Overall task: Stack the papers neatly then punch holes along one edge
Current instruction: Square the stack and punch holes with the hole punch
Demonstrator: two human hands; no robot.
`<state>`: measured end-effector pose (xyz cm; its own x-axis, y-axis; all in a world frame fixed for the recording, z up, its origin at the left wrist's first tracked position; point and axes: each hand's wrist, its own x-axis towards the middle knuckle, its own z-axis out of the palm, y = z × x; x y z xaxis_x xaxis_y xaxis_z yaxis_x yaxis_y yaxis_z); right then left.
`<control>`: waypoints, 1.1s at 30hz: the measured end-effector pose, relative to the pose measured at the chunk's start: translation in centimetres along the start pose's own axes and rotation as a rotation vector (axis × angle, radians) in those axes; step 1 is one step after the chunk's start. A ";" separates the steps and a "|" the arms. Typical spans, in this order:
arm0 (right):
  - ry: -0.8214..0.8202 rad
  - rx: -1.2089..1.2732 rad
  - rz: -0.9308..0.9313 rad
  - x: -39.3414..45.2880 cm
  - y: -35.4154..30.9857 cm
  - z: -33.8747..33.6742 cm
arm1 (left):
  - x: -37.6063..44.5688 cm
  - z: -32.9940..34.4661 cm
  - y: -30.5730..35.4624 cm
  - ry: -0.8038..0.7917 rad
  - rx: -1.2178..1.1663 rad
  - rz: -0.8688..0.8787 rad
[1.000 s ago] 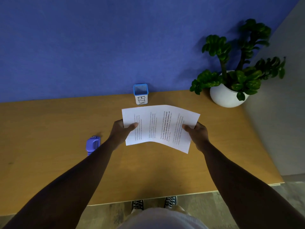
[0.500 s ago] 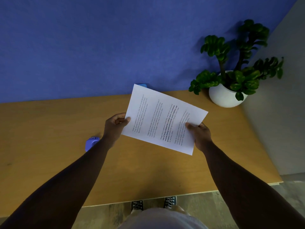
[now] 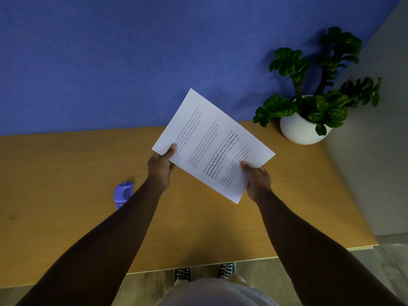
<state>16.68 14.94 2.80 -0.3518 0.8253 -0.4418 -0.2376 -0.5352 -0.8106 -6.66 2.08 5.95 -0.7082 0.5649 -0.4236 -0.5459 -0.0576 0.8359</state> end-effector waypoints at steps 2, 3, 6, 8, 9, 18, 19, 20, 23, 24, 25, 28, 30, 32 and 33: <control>-0.040 0.039 0.006 -0.1 0.2 0.7 | -0.1 0.6 -0.3 -0.009 -0.001 -0.004; -0.071 0.052 0.009 -0.1 0.3 1.0 | -0.1 0.8 -0.4 -0.012 0.003 -0.005; -0.151 0.037 0.044 0.0 0.4 1.6 | -0.3 1.4 -0.9 -0.013 0.004 0.026; -0.164 0.000 0.085 0.1 0.4 1.7 | -0.4 1.7 -1.2 -0.013 0.001 0.068; -0.165 -0.022 0.103 0.2 0.4 1.6 | -0.5 1.8 -1.3 -0.016 0.005 0.084; -0.096 -0.104 0.110 0.4 -0.2 0.3 | -0.2 1.2 -1.1 -0.028 0.135 0.128; -0.093 -0.121 0.106 0.5 -0.3 0.0 | -0.1 0.9 -1.0 -0.028 0.148 0.134; -0.094 -0.146 0.101 0.6 -0.4 -0.2 | 0.1 0.7 -1.0 -0.030 0.161 0.139; -0.098 -0.246 0.087 0.7 -0.8 -0.8 | 0.6 0.1 -0.7 -0.046 0.225 0.143; -0.101 -0.285 0.086 0.8 -1.0 -0.9 | 0.8 -0.1 -0.7 -0.058 0.259 0.142; -0.108 -0.326 0.091 0.9 -1.1 -0.9 | 0.9 -0.3 -0.6 -0.069 0.293 0.136; -0.147 -0.423 0.116 1.1 -1.3 -0.7 | 1.5 -0.9 -0.5 -0.096 0.383 0.087; -0.179 -0.465 0.123 1.1 -1.5 -0.3 | 1.7 -1.0 -0.4 -0.120 0.431 0.057; -0.217 -0.502 0.128 1.0 -1.6 0.2 | 1.6 -1.1 -0.3 -0.151 0.469 0.042; -0.229 -0.521 0.130 0.9 -1.6 0.4 | 1.5 -1.0 -0.4 -0.166 0.490 0.039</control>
<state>16.40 16.48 3.83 -0.5490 0.6676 -0.5029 0.2771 -0.4223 -0.8631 -8.01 2.10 4.65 -0.6214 0.6954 -0.3609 -0.2187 0.2884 0.9322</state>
